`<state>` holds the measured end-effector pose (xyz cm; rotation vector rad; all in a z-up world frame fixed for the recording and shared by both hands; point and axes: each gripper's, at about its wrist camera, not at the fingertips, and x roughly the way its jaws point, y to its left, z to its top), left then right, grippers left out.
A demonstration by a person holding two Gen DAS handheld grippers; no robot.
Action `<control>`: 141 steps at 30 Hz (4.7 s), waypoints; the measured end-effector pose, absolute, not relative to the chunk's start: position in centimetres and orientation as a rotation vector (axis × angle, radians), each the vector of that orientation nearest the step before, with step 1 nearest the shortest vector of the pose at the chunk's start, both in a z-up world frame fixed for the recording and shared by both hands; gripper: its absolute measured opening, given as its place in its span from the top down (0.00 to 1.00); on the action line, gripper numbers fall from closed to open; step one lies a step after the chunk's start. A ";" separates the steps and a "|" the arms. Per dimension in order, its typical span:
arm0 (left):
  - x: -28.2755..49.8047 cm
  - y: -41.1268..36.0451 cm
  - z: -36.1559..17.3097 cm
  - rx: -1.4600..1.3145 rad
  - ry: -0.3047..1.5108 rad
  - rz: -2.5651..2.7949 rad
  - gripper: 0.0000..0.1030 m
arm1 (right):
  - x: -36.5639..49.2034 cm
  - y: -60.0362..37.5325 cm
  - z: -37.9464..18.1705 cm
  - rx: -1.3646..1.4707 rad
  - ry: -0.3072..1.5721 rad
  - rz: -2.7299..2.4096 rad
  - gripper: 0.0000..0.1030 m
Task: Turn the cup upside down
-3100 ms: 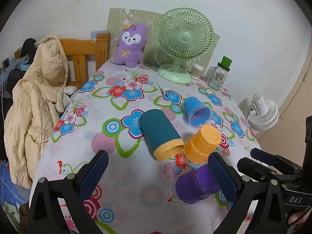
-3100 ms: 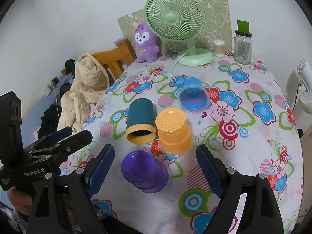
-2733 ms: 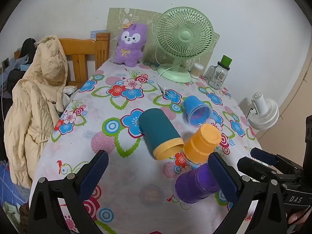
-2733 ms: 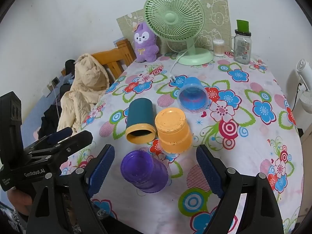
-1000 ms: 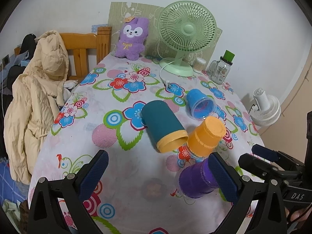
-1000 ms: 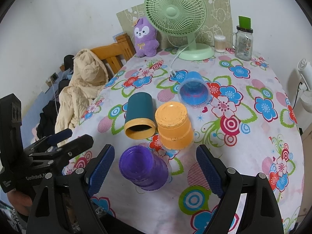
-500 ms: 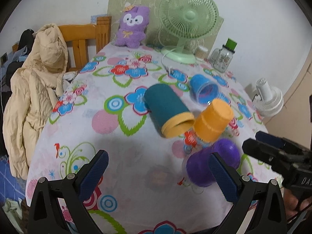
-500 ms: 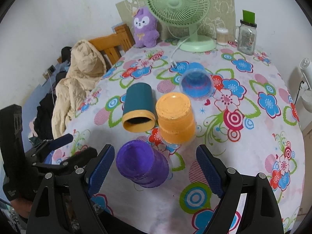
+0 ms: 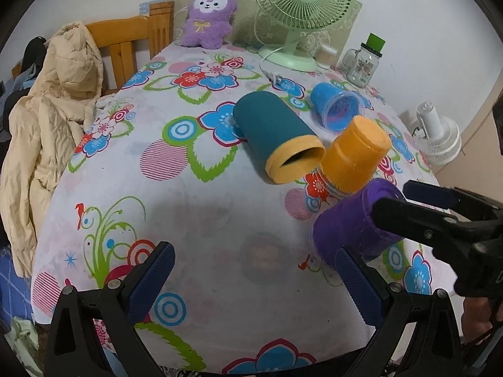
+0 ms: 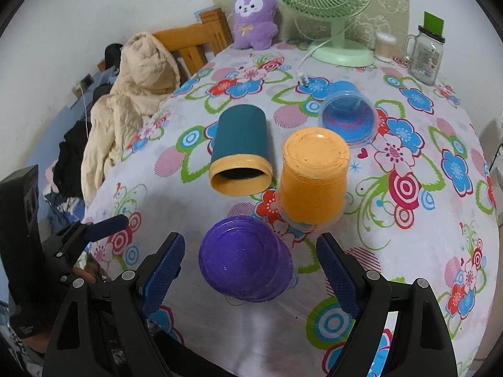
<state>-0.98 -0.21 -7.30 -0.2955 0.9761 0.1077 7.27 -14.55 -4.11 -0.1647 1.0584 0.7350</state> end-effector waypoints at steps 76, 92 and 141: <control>0.4 -9.3 -5.1 -0.147 0.977 0.022 0.00 | 5.2 -29.2 -5.3 0.105 0.886 0.847 0.23; 1.9 -16.0 -4.3 -0.122 0.961 -0.093 0.00 | 3.5 -37.1 -3.0 0.144 0.774 0.708 0.23; 6.8 -29.8 -10.6 -0.004 1.128 -0.358 0.15 | 1.2 -51.5 -8.5 0.376 0.827 0.382 0.23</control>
